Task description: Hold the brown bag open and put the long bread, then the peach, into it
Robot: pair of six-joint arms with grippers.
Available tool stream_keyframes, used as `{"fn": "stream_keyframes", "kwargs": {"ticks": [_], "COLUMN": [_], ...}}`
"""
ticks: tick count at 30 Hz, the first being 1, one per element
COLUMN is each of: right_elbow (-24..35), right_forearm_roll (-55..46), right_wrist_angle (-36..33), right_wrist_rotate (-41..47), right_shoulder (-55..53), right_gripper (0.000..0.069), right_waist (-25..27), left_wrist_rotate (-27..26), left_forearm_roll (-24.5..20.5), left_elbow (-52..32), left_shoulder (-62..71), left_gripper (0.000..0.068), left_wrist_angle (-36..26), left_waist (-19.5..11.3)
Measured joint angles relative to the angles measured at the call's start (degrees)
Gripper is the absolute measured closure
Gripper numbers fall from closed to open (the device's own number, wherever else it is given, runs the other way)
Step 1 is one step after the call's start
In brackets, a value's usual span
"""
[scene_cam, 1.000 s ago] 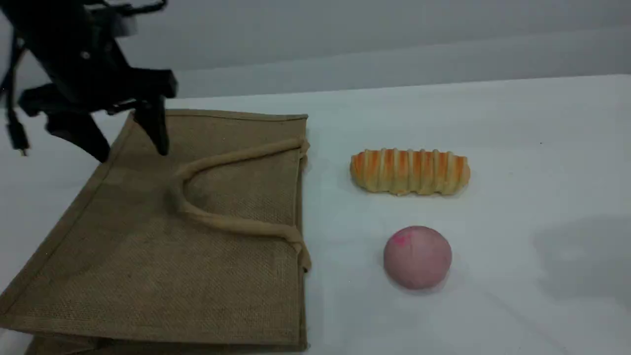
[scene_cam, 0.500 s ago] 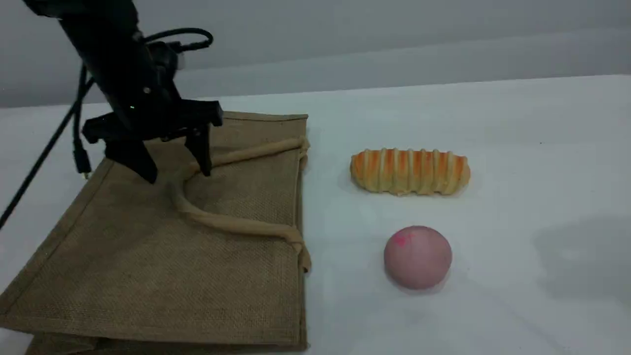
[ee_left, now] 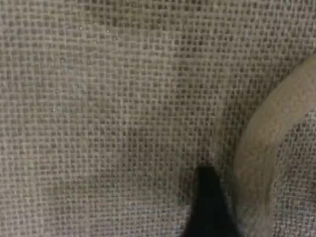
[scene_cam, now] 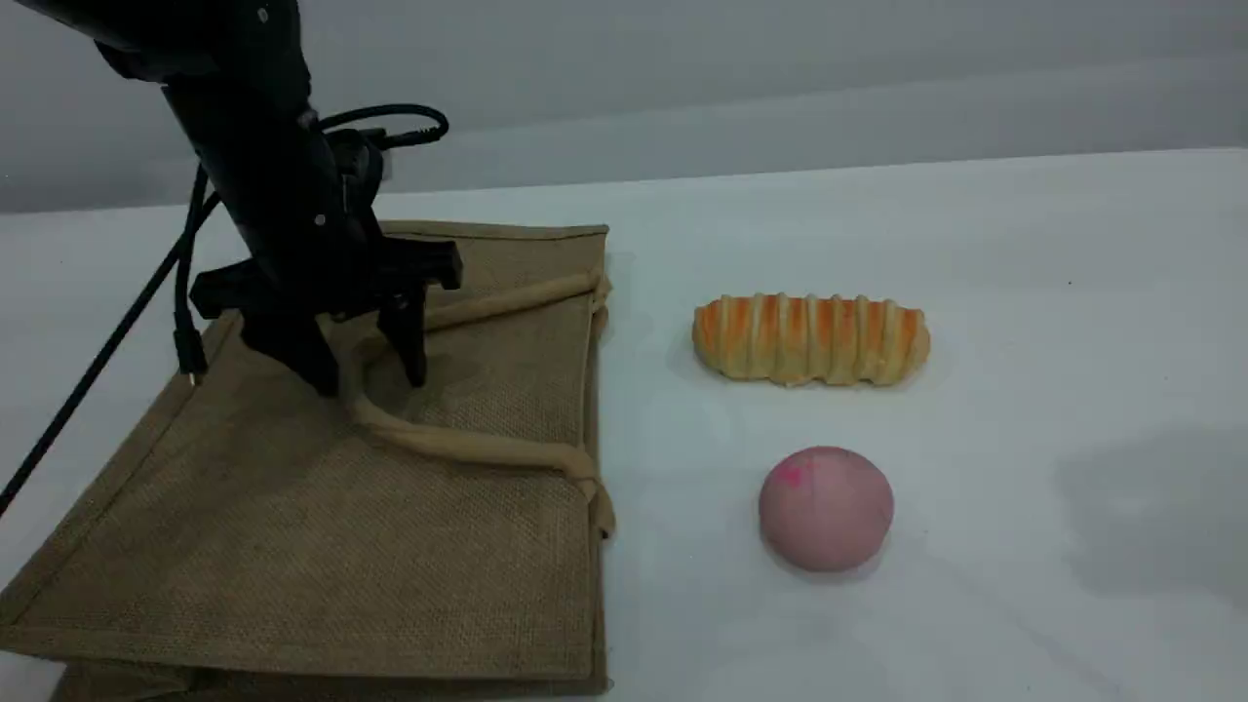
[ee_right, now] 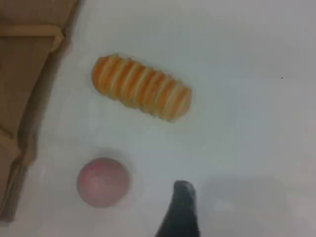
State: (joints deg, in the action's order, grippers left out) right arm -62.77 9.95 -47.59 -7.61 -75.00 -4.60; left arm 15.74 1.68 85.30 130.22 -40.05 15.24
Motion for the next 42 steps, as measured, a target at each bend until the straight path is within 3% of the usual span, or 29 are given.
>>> {"fn": "stream_keyframes", "kwargs": {"ticks": [7, 9, 17, 29, 37, 42], "right_elbow": [0.0, 0.0, 0.0, 0.0, 0.0, 0.0], "right_forearm_roll": [0.0, 0.0, 0.0, 0.4, 0.4, 0.7], "right_wrist_angle": [0.0, 0.0, 0.0, 1.1, 6.8, 10.2], "right_wrist_rotate": [0.0, 0.0, -0.1, -1.9, -11.8, -20.1], "right_shoulder": [0.0, 0.0, 0.0, -5.0, -10.9, -14.2], "right_gripper": [0.0120, 0.0120, 0.0120, 0.0120, 0.0120, 0.0120], "right_waist": [0.0, 0.0, 0.0, 0.0, 0.0, -0.1], "left_wrist_rotate": [-1.2, -2.8, -9.5, -17.0, -17.7, -21.4], "left_forearm_roll": [-0.1, 0.0, 0.0, -0.1, 1.6, 4.6], "left_elbow": [0.0, 0.0, 5.5, 29.5, 43.9, 45.3], "left_shoulder": [0.0, 0.0, -0.2, -0.2, -2.5, -5.3], "left_gripper": [0.0544, 0.0589, 0.0589, 0.0589, 0.0589, 0.0589], "left_wrist_angle": [0.0, -0.4, -8.2, -29.8, -30.2, -30.1], "left_waist": [0.0, 0.0, 0.0, 0.0, 0.0, 0.0]}}
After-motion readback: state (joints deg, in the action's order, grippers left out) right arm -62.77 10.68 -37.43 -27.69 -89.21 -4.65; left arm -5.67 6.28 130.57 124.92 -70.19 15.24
